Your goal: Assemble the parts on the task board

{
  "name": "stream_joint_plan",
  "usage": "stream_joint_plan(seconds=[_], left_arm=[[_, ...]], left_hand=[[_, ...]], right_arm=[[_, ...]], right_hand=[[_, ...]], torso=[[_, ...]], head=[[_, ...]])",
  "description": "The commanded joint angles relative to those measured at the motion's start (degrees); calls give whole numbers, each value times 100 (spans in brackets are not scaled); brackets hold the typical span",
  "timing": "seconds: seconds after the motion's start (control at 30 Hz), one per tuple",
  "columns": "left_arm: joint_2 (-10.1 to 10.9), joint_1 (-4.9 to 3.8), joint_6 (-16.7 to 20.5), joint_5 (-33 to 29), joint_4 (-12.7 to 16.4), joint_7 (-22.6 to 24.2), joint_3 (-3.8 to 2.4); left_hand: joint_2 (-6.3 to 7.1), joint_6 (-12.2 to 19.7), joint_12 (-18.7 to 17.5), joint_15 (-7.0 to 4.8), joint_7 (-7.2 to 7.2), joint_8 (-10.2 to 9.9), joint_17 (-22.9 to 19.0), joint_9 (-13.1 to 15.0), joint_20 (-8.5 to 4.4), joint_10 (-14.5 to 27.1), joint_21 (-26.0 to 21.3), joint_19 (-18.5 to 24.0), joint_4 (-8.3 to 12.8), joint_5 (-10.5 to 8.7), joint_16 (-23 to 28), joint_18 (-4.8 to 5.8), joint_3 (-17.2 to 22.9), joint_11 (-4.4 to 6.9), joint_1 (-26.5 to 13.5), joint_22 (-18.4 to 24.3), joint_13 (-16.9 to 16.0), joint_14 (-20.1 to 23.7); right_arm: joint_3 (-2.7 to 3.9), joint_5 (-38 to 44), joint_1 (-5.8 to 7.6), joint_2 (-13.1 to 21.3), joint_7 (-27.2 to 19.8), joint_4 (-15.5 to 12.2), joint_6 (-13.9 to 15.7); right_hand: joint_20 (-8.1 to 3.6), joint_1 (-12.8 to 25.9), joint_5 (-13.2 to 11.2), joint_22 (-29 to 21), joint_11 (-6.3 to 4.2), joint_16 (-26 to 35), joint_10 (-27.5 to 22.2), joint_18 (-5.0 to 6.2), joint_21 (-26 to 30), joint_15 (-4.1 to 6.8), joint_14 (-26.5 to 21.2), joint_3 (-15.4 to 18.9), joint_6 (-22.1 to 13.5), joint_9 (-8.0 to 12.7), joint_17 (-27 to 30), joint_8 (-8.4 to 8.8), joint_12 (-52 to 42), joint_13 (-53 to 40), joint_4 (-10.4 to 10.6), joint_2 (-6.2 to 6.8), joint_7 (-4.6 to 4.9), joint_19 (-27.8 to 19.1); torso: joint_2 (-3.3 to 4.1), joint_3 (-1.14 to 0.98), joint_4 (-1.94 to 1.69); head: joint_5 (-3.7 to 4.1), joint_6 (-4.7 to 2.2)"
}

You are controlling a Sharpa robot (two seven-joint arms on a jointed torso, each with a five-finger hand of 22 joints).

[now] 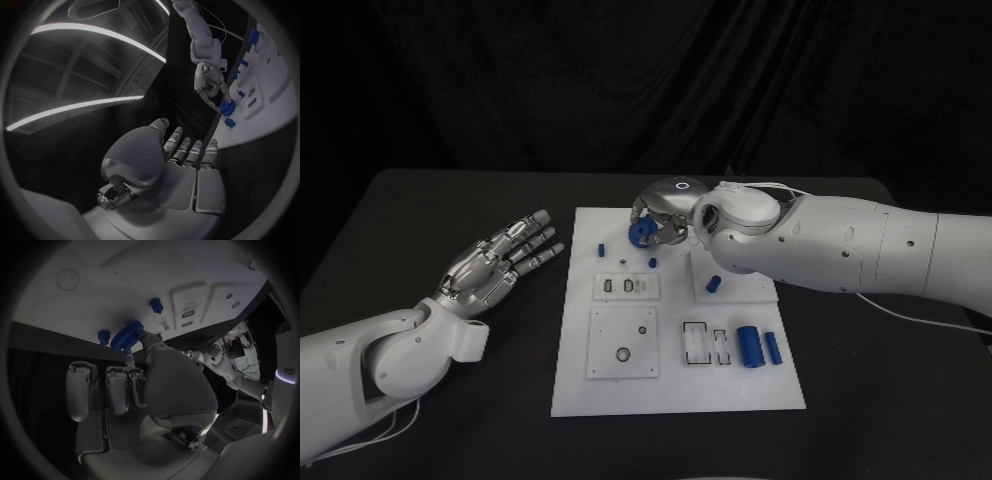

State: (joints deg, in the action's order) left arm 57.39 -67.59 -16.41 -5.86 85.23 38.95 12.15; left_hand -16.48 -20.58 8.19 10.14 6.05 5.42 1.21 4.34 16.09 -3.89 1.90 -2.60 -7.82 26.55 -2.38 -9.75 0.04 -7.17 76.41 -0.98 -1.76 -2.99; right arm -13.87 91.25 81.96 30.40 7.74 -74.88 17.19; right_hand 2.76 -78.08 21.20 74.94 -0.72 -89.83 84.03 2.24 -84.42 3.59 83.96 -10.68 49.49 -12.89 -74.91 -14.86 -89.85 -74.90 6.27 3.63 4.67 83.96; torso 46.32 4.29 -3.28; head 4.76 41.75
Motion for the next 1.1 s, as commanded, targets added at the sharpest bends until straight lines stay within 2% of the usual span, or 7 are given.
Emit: stream_joint_plan(seconds=[0.03, 0.4, 0.63, 0.73, 0.83, 0.93, 1.1], left_arm=[[-23, 6, -40, -21, -5, 85, -5], [-44, 9, -62, -21, -33, 64, -5], [-46, 12, -67, -21, -41, 56, -5], [-49, 14, -70, -21, -44, 53, -5], [-49, 16, -74, -21, -47, 51, -5], [-46, 18, -76, -21, -49, 51, -5], [-35, 21, -74, -21, -53, 50, -5]], left_hand=[[7, -7, 33, 37, 0, 4, 3, 5, 34, 24, -30, 9, 10, 35, -13, -37, 32, -23, -46, 5, -2, 5], [1, 4, 27, 39, 3, 1, 3, 3, 35, 28, -34, 13, 14, 39, -12, -35, 43, -21, -52, 6, 0, 7], [-1, 12, 20, 41, 5, -1, 2, 2, 35, 33, -33, 13, 17, 40, -11, -34, 48, -19, -55, 6, 2, 9], [-1, 12, 20, 41, 5, -1, 2, 2, 35, 33, -33, 13, 17, 40, -11, -34, 48, -19, -55, 6, 2, 9], [-1, 13, 19, 42, 6, -2, 1, 1, 35, 35, -35, 15, 19, 40, -10, -33, 52, -18, -58, 7, 2, 10], [-1, 13, 19, 42, 6, -2, 1, 1, 35, 35, -35, 15, 19, 40, -10, -33, 52, -18, -58, 7, 2, 10], [-1, 13, 19, 42, 6, -2, 1, 1, 35, 35, -35, 15, 19, 40, -10, -33, 52, -18, -58, 7, 2, 10]], right_arm=[[-1, 43, -21, 13, 47, 18, -122], [-1, 43, -30, 69, 47, -33, -39], [-1, 43, -33, 109, 81, -38, -50], [-1, 43, -34, 120, 92, -37, -63], [-1, 43, -36, 137, 89, -38, -53], [-1, 43, -38, 167, 70, -49, -11], [-1, 43, -45, 221, 60, -67, -11]], right_hand=[[5, 31, -31, 1305, 43, -17, 597, -72, 15, -4, 604, -41, -48, -992, -1509, 84, -15, -1510, 16, -32, 2, 268], [22, 58, -26, 1286, 56, -17, 597, -58, 71, -19, 604, -83, -185, -925, -1509, 254, -15, -1510, 33, 12, 16, 236], [40, 43, -29, 1185, 64, -17, 597, 16, 372, -32, 604, -207, -707, -662, -1509, 724, -15, -1510, 20, 83, 18, 63], [29, 42, -84, 1121, 31, -17, 597, 61, 571, -12, 604, -241, -1136, -476, -1509, 993, -15, -1510, 1, 100, -31, -48], [14, 57, -170, 1083, 10, -17, 597, 86, 700, 4, 604, -248, -1477, -279, -1509, 1105, -15, -1510, -5, 110, -57, -113], [6, 72, -271, 1069, -1, -17, 596, 96, 754, 12, 604, -241, -1753, -130, -1509, 1147, -14, -1509, 2, 112, -74, -136], [-3, 106, -416, 1052, -11, 3, 550, 108, 820, 22, 594, -223, -1659, -114, -1491, 1107, 17, -1474, 26, 100, -84, -162]], torso=[[-1, -9, -2], [-6, -7, 17], [-4, -6, 4], [-2, -9, 7], [-1, -8, 8], [-4, -7, 11], [-4, -7, 14]], head=[[15, 7], [-20, 18], [-11, 21], [-7, 24], [-12, 30], [-27, 39], [-37, 43]])
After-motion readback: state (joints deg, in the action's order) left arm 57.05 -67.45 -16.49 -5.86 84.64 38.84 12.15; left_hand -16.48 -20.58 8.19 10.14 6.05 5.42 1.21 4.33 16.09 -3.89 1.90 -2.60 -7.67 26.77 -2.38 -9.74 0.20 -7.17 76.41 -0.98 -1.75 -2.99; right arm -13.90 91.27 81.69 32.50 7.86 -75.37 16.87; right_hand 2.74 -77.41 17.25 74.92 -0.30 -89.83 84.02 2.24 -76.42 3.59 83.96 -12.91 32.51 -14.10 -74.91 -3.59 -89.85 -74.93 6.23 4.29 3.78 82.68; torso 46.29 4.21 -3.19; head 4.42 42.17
